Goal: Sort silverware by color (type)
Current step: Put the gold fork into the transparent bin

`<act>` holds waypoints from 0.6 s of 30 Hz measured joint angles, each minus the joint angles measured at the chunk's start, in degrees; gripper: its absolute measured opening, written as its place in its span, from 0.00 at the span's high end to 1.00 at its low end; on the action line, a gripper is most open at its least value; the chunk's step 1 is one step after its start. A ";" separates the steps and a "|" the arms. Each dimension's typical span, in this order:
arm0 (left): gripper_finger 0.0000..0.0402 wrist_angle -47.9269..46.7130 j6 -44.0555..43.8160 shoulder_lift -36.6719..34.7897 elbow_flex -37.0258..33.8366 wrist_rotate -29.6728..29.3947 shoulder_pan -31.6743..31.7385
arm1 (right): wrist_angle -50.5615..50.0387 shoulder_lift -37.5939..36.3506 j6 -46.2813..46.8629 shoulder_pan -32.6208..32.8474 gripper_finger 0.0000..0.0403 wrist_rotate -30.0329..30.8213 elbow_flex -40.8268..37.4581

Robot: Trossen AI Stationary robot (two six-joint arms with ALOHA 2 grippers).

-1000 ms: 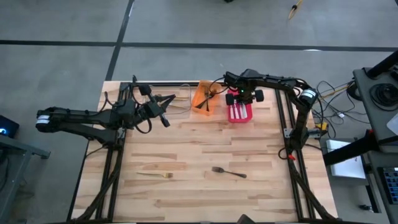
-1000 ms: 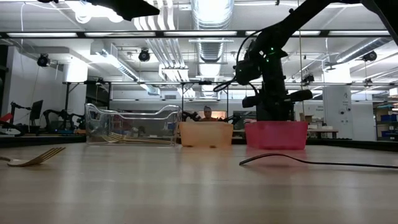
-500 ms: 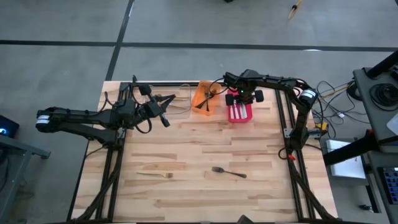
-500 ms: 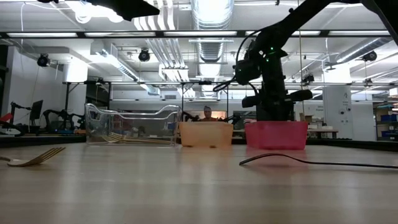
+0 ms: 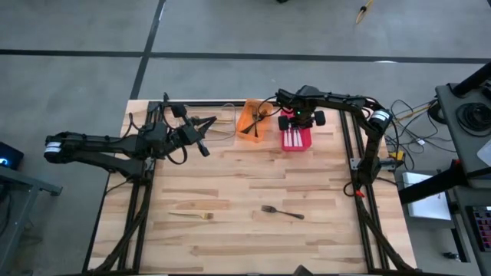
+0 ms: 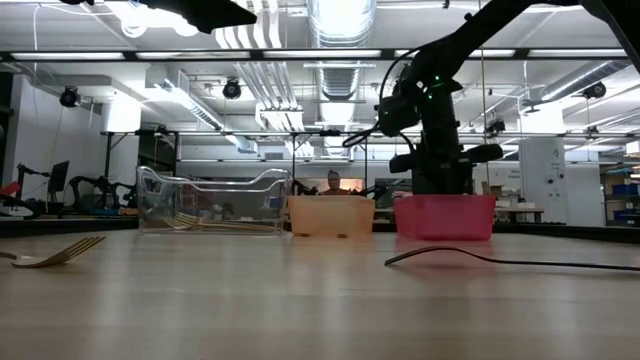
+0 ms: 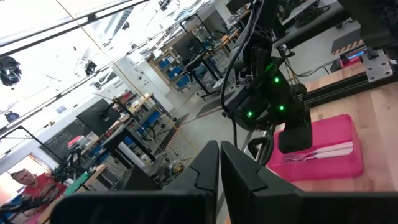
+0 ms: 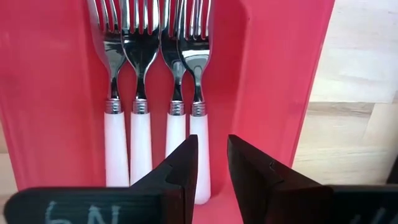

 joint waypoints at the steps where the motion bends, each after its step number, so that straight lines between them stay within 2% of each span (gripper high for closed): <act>1: 1.00 0.00 0.00 0.00 0.00 0.00 0.00 | -0.10 -0.05 -0.37 0.00 0.81 -0.02 0.00; 8: 1.00 0.00 0.00 0.00 -0.01 0.00 0.00 | -1.22 -4.29 -2.80 2.09 0.80 1.72 0.08; 13: 1.00 -0.04 -0.02 0.00 0.00 0.00 0.00 | -1.02 -9.70 -4.25 8.30 0.82 10.52 0.06; 18: 1.00 -0.58 -0.63 0.00 0.00 0.00 0.00 | 2.12 -15.02 -6.04 17.71 0.83 17.89 -1.63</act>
